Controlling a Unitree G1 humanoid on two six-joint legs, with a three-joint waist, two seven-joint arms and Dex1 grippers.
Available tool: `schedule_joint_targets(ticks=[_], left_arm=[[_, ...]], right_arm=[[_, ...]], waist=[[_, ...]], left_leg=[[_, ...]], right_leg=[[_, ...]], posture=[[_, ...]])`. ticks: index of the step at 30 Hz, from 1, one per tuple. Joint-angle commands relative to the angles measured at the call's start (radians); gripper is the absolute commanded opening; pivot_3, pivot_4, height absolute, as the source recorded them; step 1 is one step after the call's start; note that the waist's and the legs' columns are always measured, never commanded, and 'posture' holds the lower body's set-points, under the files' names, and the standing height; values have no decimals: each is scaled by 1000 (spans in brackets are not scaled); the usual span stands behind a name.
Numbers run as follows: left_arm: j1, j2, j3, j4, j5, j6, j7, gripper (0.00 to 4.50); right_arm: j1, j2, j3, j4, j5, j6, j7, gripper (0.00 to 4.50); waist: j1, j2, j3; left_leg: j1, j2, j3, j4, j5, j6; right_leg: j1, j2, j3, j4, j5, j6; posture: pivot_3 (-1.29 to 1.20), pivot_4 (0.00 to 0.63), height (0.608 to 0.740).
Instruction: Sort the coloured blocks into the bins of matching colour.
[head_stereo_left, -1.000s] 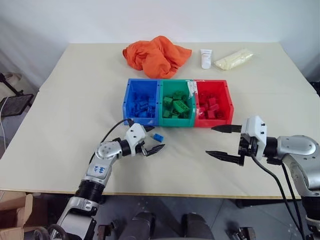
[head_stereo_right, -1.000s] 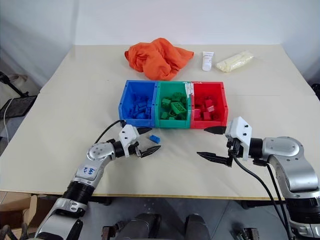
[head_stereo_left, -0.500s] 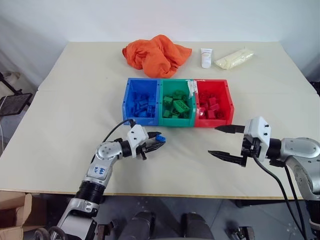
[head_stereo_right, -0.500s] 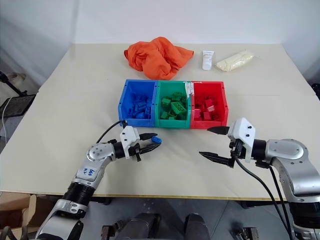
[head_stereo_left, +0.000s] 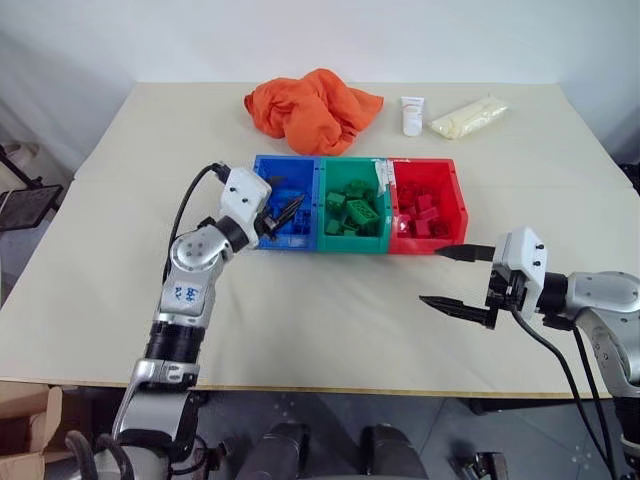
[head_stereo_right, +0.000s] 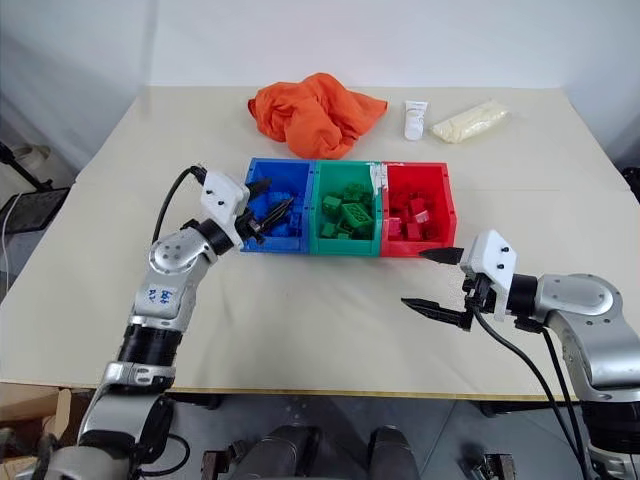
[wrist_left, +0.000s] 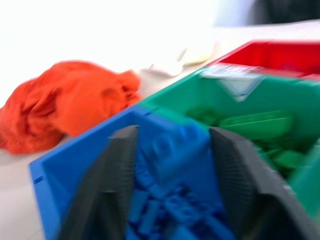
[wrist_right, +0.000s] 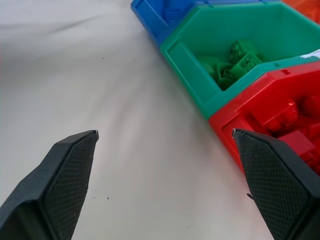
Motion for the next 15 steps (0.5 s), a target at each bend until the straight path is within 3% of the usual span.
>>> schedule_joint_targets(ticks=[1,3,4,11,15], left_arm=[[-42,5,-3,46,2,-48,-17,3738],[-47,15,-1,56,-3,-60,-32,4367],[-45,20,0,54,-7,-59,-41,4452],[106,118,42,-189,-203,27,-289,4452],[252,230,119,-323,-345,194,-376,4452]], right_arm=[[-8,-10,-20,-13,14,-17,-3,4500],[-3,-11,-24,-14,14,-20,-3,4500],[0,-11,-25,-14,14,-21,-4,4500],[-7,-19,-30,13,13,-35,9,4500],[-33,-50,-34,82,9,-61,63,4500]], waist=[[-1,-1,0],[-1,-1,1],[-2,-1,1],[-23,-2,1],[-30,-1,1]], left_leg=[[0,0,0,0,0,0],[0,0,0,0,0,0],[0,0,0,0,0,0],[0,0,0,-1,0,0],[0,1,0,0,0,0]], right_leg=[[0,0,0,0,0,0],[-1,0,0,0,0,0],[-1,0,0,0,0,0],[-1,-1,0,0,0,0],[-1,0,1,1,0,0]], posture=[[0,150,740],[0,150,740],[0,150,740],[0,150,740],[0,150,740]])
